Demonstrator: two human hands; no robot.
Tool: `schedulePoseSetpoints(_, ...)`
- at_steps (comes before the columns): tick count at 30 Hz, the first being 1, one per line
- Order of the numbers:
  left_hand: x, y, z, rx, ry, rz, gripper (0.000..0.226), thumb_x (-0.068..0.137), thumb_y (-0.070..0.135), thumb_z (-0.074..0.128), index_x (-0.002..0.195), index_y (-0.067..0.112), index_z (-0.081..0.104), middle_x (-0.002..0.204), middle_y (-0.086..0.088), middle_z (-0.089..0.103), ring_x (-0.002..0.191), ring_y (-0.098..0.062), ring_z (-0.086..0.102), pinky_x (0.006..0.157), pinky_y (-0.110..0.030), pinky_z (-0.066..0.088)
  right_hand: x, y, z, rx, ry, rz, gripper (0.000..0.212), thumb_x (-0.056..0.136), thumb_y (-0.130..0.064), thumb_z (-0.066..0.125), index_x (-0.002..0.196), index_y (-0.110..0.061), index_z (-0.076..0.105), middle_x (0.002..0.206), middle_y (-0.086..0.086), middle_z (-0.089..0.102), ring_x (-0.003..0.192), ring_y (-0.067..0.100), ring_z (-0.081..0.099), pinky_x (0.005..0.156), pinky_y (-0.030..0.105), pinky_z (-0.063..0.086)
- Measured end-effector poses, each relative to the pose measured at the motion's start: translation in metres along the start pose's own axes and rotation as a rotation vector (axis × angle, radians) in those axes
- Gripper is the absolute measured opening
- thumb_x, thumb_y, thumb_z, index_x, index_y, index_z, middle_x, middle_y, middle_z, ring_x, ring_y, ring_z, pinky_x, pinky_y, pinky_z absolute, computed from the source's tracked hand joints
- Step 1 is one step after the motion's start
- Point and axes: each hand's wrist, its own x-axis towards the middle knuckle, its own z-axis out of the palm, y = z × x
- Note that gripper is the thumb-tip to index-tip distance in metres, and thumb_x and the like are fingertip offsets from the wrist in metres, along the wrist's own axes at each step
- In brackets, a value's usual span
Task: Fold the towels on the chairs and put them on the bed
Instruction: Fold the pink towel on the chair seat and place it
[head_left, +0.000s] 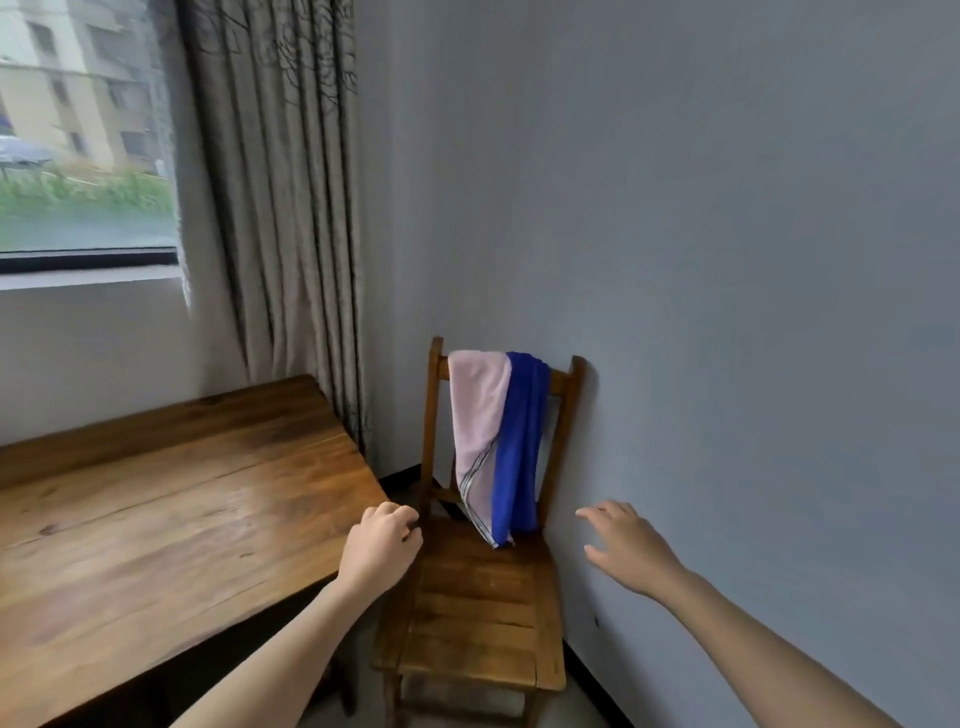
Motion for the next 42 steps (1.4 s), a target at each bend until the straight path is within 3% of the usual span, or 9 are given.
schedulePoseSetpoints(11,0.090,0.004,0.065,-0.071,-0.095,-0.015,0.032,0.097,0.030,0.044,0.126,0.023,0.053,0.133,0.003,0.050,0.120,-0.012,0.046,0.092,-0.018,0.042,0.065,0.023,0.026,0.059,-0.104,0.067,0.049,0.096,-0.026,0.041,0.144,-0.024,0.028,0.148,0.000,0.029,0.137,0.017,0.027,0.110,0.029,0.028)
schedulePoseSetpoints(17,0.153,0.027,0.090,-0.111,-0.097,-0.099,0.032,0.096,0.028,0.045,0.126,0.021,0.053,0.131,0.000,0.051,0.120,-0.016,0.047,0.092,-0.022,0.044,0.133,0.056,0.022,0.071,-0.094,0.008,0.049,0.096,-0.024,0.041,0.144,-0.021,0.029,0.147,0.002,0.031,0.136,0.018,0.030,0.109,0.030,0.028)
schedulePoseSetpoints(23,0.228,0.040,0.082,-0.128,0.005,-0.192,0.035,0.095,0.027,0.046,0.129,0.018,0.051,0.130,-0.004,0.052,0.115,-0.022,0.051,0.091,-0.032,0.049,0.230,0.075,0.011,0.075,-0.032,-0.104,0.048,0.095,-0.026,0.042,0.142,-0.020,0.032,0.145,0.001,0.036,0.134,0.019,0.032,0.109,0.032,0.032)
schedulePoseSetpoints(31,0.272,0.031,0.085,-0.109,0.052,-0.277,0.038,0.096,0.026,0.046,0.133,0.018,0.047,0.132,-0.003,0.051,0.119,-0.019,0.049,0.094,-0.028,0.044,0.319,0.050,0.002,-0.023,-0.004,-0.299,0.041,0.096,-0.023,0.038,0.135,-0.013,0.038,0.139,0.006,0.038,0.129,0.024,0.032,0.104,0.035,0.031)
schedulePoseSetpoints(42,0.349,0.000,0.062,-0.207,0.162,-0.281,0.036,0.095,0.019,0.048,0.131,0.014,0.050,0.127,-0.006,0.054,0.111,-0.019,0.055,0.086,-0.024,0.043,0.402,0.007,-0.021,-0.056,0.210,-0.333,0.032,0.094,-0.011,0.038,0.126,-0.009,0.044,0.134,0.010,0.041,0.118,0.025,0.040,0.091,0.030,0.039)
